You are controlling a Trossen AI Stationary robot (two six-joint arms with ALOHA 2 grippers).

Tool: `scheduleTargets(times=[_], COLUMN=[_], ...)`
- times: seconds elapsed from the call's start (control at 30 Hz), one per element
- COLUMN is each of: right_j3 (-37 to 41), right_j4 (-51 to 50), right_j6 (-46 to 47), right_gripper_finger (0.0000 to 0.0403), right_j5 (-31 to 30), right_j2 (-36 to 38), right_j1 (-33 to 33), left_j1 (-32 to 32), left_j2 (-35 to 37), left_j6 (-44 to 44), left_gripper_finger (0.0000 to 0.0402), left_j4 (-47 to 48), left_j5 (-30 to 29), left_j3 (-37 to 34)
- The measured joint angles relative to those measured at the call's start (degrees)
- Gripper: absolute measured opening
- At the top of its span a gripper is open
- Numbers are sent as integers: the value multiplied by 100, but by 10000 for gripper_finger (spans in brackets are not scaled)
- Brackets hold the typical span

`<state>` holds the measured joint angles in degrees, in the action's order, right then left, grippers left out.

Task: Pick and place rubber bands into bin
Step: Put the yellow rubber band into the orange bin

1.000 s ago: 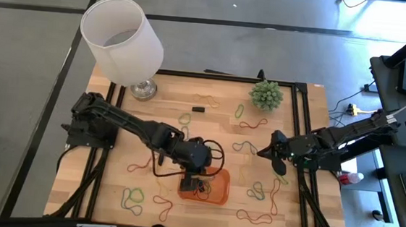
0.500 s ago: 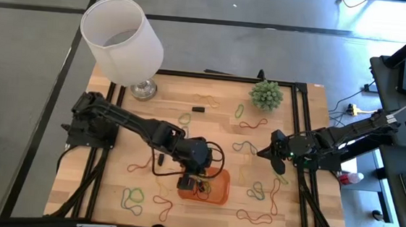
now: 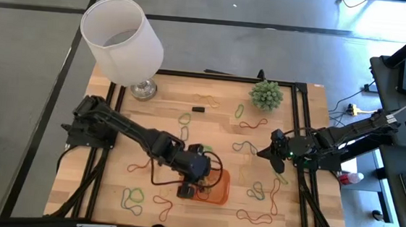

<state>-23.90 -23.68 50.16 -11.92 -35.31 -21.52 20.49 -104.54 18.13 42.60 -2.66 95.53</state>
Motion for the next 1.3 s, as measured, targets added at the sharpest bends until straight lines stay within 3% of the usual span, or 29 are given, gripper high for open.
scheduleTargets(times=[0.3, 0.6, 1.03, 1.3], right_j3=[0, 0, -2, -2], right_j4=[-5, -256, -253, -313], right_j6=[54, -24, -894, -1059], right_gripper_finger=[4, 4, 4, 4], right_j5=[1, 10, 8, 6], right_j2=[-12, -24, -24, -22], right_j1=[2, 1, 0, 0], left_j1=[-28, -187, -186, -186], left_j2=[-799, -1411, -1933, -1956], left_j6=[971, 2020, 2620, 2801], left_gripper_finger=[2, 2, 4, 55], left_j4=[76, 517, 461, 73], left_j5=[82, 667, 642, 601], left_j3=[0, 0, 0, 0])
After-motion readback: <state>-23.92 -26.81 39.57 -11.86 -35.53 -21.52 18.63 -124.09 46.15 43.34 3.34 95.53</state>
